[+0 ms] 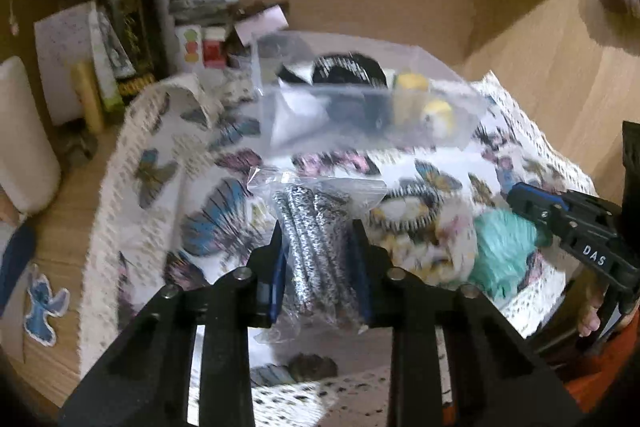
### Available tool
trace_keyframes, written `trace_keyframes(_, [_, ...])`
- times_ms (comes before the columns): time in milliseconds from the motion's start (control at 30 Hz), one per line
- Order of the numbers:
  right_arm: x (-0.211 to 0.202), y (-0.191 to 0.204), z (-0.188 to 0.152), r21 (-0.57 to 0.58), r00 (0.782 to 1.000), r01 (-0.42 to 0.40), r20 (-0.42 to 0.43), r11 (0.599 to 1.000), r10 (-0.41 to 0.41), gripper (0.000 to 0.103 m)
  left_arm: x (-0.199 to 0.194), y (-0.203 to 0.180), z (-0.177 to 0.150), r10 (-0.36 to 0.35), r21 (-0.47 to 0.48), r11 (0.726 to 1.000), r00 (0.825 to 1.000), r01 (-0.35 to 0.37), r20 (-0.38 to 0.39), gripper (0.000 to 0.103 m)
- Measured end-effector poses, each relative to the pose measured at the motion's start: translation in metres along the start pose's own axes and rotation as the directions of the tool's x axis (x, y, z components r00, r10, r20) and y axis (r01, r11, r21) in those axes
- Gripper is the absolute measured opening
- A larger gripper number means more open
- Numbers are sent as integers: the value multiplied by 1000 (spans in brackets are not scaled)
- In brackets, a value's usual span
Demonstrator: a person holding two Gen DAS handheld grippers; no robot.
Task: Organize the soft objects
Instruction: 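Grasp the clear bag of striped items with the left tool while the right tool grasps the green mesh cloth, then carry the striped-item bag and green mesh cloth into the clear box and release both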
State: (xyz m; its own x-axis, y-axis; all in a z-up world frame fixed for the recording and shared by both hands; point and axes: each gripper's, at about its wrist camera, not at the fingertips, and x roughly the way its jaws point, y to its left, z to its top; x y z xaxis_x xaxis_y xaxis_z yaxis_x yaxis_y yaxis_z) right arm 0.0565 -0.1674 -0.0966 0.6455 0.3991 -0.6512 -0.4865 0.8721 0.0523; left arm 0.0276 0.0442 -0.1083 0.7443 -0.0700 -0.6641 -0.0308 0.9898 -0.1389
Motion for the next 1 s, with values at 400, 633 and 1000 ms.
trace_keyframes(400, [1, -3, 6, 8, 999, -25, -20, 1000, 25, 54, -16, 11, 23, 20, -16, 1000, 994, -19, 105, 29])
trace_keyframes(633, [22, 8, -12, -45, 995, -45, -94, 998, 41, 17, -20, 11, 27, 27, -11, 1000, 992, -26, 127, 29])
trace_keyframes(1000, [-8, -15, 22, -40, 993, 103, 62, 994, -100, 14, -31, 12, 56, 29, -3, 1000, 975, -29, 219, 29])
